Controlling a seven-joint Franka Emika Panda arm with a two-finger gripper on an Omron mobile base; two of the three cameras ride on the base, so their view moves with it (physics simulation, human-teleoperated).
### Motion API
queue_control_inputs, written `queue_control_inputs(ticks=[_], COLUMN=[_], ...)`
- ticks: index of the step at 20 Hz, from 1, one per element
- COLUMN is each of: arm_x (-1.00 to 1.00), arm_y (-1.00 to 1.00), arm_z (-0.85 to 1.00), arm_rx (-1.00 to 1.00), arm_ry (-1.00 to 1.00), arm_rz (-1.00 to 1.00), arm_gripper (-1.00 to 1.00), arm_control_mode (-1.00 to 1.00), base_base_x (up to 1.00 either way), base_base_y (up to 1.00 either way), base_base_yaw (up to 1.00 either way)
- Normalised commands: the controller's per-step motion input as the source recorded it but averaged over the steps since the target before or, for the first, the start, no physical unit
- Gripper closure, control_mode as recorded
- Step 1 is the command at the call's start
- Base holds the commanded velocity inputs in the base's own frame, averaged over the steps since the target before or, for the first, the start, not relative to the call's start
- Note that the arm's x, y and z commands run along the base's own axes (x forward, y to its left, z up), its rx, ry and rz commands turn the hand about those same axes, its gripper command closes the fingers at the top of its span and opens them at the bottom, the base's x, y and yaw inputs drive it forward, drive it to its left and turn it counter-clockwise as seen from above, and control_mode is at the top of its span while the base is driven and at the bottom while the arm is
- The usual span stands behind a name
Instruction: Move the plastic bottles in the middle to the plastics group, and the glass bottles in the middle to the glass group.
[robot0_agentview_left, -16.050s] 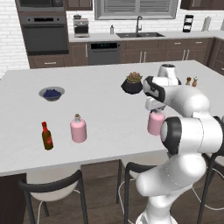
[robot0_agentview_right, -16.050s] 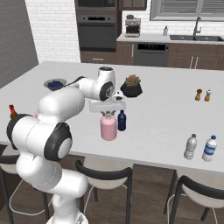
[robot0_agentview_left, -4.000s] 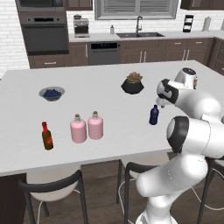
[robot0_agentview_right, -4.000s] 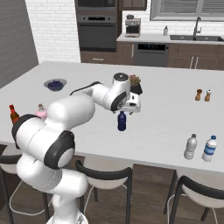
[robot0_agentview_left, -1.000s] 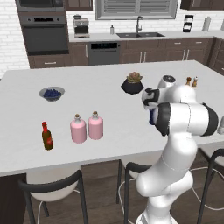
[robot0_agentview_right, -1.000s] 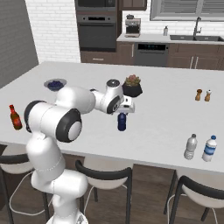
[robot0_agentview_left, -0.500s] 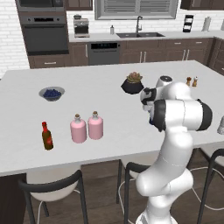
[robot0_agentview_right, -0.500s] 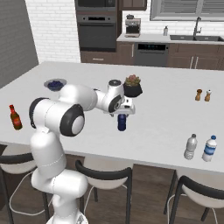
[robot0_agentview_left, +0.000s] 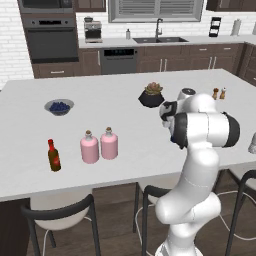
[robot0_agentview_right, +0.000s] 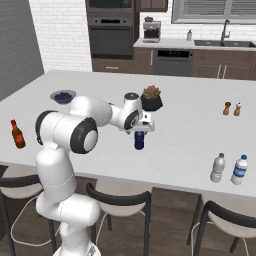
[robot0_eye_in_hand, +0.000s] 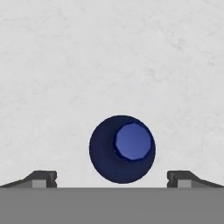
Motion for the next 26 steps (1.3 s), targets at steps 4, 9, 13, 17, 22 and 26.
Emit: queue_control_inputs(ticks=[4,9,13,17,22,26], arm_x=[0.18,0.04,0.00,0.09,0.04,0.04], arm_y=[0.00,-0.05,-0.06,0.00,0.00,0.00], arm_z=[0.00,0.00,0.00,0.00,-0.03,-0.08], arm_rx=[0.00,0.00,0.00,0.00,0.00,0.00], arm_ry=[0.00,0.00,0.00,0.00,0.00,0.00], arm_rz=[-0.03,-0.02,-0.02,-0.04,-0.02,0.00], arm_gripper=[-1.00,-1.00,-1.00,-1.00,-1.00,-1.00], arm_control_mode=[-1.00,-1.00,-1.00,-1.00,-1.00,-1.00], base_base_x=[0.00,0.00,0.00,0.00,0.00,0.00], base_base_y=[0.00,0.00,0.00,0.00,0.00,0.00], base_base_yaw=[0.00,0.00,0.00,0.00,0.00,0.00])
